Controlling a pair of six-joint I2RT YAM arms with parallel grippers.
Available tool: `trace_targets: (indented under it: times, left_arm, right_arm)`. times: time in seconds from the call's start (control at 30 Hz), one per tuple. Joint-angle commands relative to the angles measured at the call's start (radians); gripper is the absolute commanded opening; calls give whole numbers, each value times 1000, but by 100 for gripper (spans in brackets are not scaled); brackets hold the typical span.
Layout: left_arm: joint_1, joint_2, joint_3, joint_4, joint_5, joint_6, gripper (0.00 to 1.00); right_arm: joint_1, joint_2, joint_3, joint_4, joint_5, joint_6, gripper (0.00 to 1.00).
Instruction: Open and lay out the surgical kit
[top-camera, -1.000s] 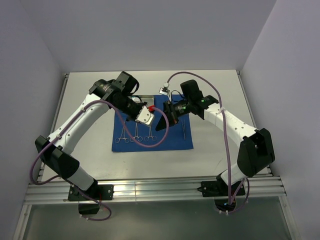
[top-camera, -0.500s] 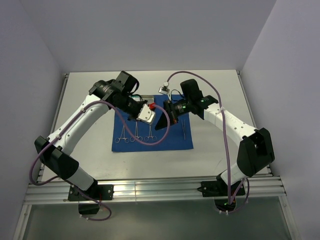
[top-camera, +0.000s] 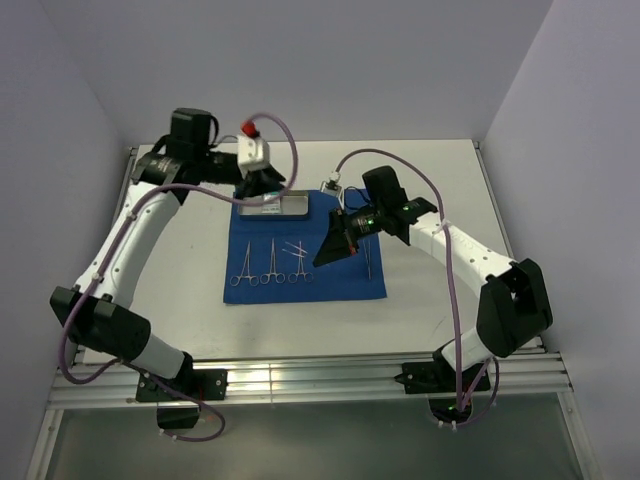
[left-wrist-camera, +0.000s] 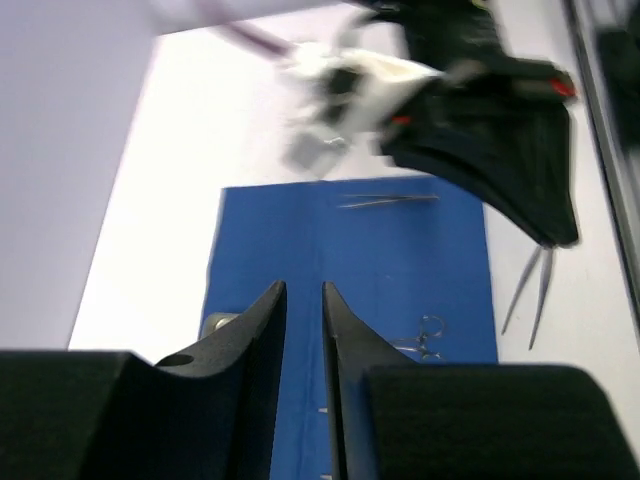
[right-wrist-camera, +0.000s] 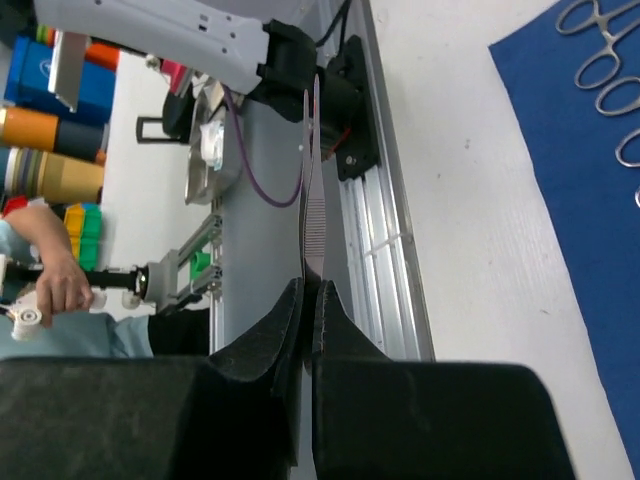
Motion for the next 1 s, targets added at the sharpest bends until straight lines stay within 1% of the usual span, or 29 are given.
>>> trace_targets:
  times: [0.0,0.03,0.07,0.1,0.13,0.17,0.2,0.23,0.27,0.3,0.33,0.37,0.4,0.43,0.47,0.53,0.57,0.6,0.67,0.8,0.97]
  left_arm:
    - [103,-95,-81,449,81,-619,25]
    - [128,-109,-124,656,46,-762,25]
    - [174,-129,-195,734,-24,-1002,25]
    - [196,-137,-225,791,-55,-1100,25]
    - [216,-144,-257,877,-69,-1198,28]
    - [226,-158,-314,899,-77,-1345,29]
    - [230,-167,-342,910,-92,-1393,30]
    - [227,-184,-377,924,-102,-1447,32]
    - [219,-228,-476,1006,-118,-1508,33]
    - [196,-253,-530,1060,-166,-1633,35]
    - [179,-279,-584,1101,-198,-1689,39]
    - [133,-316,-659,1144,-232,-1769,41]
    - [107,-327,-682,1152,-261,-1798,43]
    - [78,-333,-699,1154,-308,-1823,43]
    - [25,-335,-717,1154,-324,-1873,43]
    - [-20,-324,-727,1183,-341,-1921,40]
    - [-46,-313,-728,1188,-350,-1972,39]
    - [-54,-309,-734,1230,-355,-1999,38]
    - [-73,-298,-744,1263,-381,-2047,38]
    - [-88,-285,-745,1261,-413,-2069,39]
    - [-94,-263,-730,1251,-444,-2061,36]
  right_arm:
    - [-31,-81,-59,105,21,90,0]
    - [-45,-98,-84,211,47,135,0]
    - [-60,-137,-110,275,62,187,0]
    - [-92,-160,-174,401,81,298,0]
    - [-109,-183,-208,479,129,351,0]
    - [-123,-231,-240,539,151,406,0]
    - [-134,-254,-303,632,179,500,0]
    - [-146,-275,-328,663,206,532,0]
    - [-146,-315,-349,682,254,560,0]
    - [-148,-332,-389,708,275,624,0]
    - [-146,-351,-415,794,289,669,0]
    - [-146,-375,-459,841,314,716,0]
    - [-145,-386,-472,896,331,787,0]
    - [-141,-392,-481,910,346,809,0]
    - [-137,-395,-489,926,372,826,0]
    - [-131,-392,-493,978,388,870,0]
    - [-123,-380,-486,992,391,884,0]
    - [-118,-372,-478,986,395,884,0]
    - [-112,-359,-467,1002,401,895,0]
    - [-106,-336,-450,1021,389,904,0]
    - [-98,-331,-443,1032,383,904,0]
